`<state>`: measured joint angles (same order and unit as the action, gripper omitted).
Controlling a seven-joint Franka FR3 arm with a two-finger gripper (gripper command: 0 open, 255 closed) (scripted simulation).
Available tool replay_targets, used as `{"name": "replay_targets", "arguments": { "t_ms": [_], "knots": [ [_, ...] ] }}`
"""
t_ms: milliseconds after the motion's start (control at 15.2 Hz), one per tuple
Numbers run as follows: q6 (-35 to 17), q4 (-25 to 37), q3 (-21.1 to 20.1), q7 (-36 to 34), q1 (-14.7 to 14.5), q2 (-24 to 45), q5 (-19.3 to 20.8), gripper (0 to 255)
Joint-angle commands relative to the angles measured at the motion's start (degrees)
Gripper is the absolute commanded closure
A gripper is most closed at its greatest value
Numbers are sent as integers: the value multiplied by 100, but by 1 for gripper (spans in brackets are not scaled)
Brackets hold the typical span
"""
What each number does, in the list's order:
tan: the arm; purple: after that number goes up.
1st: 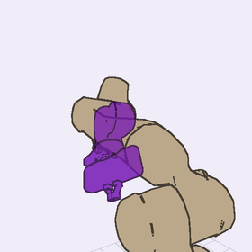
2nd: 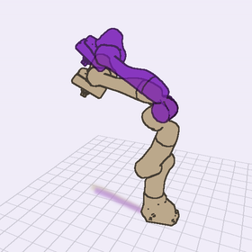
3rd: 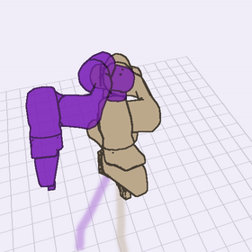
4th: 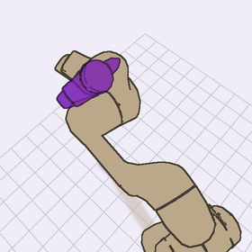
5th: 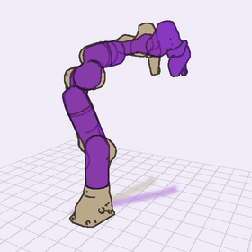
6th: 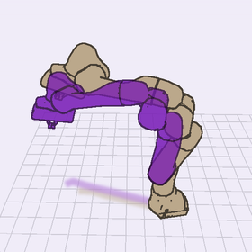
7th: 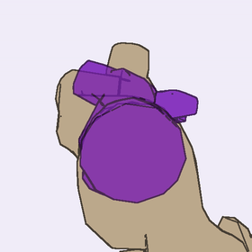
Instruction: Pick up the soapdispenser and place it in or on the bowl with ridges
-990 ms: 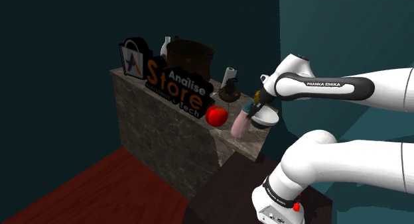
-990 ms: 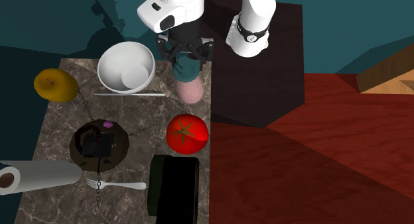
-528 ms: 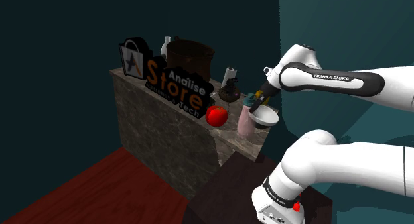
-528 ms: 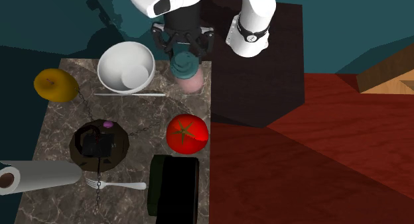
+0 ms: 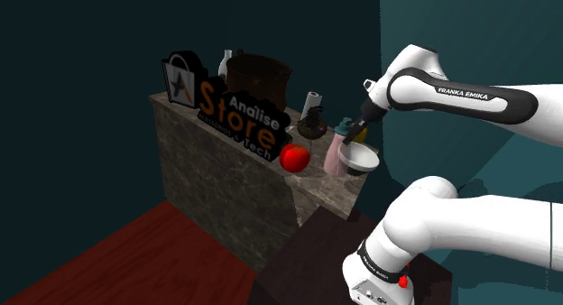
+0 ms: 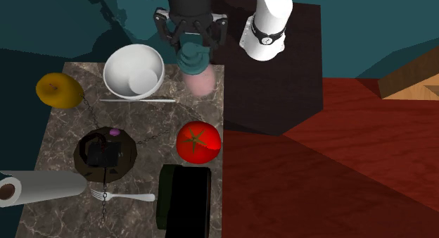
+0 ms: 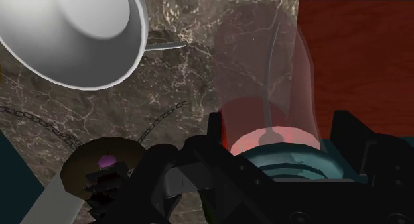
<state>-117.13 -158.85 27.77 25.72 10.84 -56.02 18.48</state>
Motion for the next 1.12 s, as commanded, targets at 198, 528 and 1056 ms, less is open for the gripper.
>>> {"name": "replay_targets", "arguments": {
  "t_ms": [198,528,1056],
  "knots": [
    [411,350,-156,-24,-65,-67,-136,255],
    [778,722,-283,-39,-132,-67,-255,255],
    [1116,1555,181,487,-154,335,-125,255]
  ]
}}
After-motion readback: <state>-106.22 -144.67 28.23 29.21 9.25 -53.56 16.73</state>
